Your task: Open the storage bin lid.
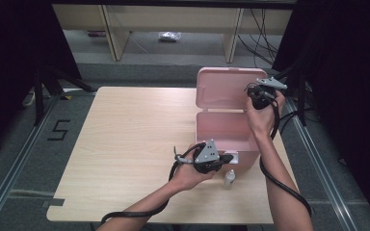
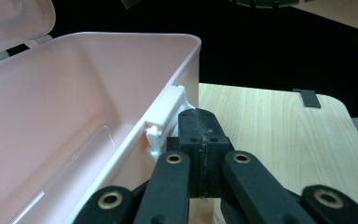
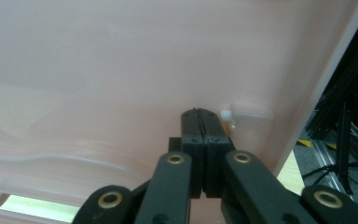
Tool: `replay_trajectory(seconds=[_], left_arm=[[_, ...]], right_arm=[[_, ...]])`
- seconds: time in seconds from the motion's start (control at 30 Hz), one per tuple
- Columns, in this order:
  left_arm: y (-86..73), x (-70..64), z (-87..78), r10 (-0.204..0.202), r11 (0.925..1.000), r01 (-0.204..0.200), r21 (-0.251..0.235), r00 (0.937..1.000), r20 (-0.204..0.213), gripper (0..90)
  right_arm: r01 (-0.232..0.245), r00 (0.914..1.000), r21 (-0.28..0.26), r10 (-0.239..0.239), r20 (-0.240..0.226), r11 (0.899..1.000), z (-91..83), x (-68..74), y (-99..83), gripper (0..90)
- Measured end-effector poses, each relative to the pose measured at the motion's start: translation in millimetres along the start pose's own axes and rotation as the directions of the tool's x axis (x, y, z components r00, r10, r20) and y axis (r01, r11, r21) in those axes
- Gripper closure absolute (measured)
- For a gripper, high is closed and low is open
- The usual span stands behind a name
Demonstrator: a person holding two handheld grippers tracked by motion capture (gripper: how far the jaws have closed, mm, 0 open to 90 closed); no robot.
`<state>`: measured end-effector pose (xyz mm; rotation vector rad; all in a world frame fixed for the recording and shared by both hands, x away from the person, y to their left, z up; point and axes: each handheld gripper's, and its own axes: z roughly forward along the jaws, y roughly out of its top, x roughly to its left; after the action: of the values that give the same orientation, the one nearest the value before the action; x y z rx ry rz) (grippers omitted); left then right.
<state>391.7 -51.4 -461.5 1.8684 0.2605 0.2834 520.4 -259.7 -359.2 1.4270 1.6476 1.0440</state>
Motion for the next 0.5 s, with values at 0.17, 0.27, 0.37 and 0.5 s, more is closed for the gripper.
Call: replay_trajectory(seconds=[0.17, 0.27, 0.37, 0.5], left_arm=[[0.2, 0.0, 0.0, 0.0, 1.0, 0.0, 0.001, 1.0, 0.0, 89.7], [0.1, 0.0, 0.0, 0.0, 1.0, 0.0, 0.0, 1.0, 0.0, 89.7], [-0.1, -0.1, 0.0, -0.001, 1.0, 0.001, 0.0, 1.0, 0.0, 89.7], [-0.1, -0.2, -0.1, 0.001, 1.0, -0.001, 0.001, 1.0, -0.001, 89.7]], right_arm=[[-0.003, 1.0, 0.015, 0.003, 0.007, 1.0, 2.8, -0.8, -0.8, 90.0], [0.001, 1.0, 0.02, -0.001, 0.006, 1.0, 4.3, -1.1, -1.3, 90.0], [0.004, 1.0, 0.028, -0.005, 0.008, 1.0, 6.1, -0.8, -2.8, 90.0], [0.018, 0.9998, 0.032, -0.018, 0.003, 0.999, 9.1, -2.2, -3.6, 90.0]])
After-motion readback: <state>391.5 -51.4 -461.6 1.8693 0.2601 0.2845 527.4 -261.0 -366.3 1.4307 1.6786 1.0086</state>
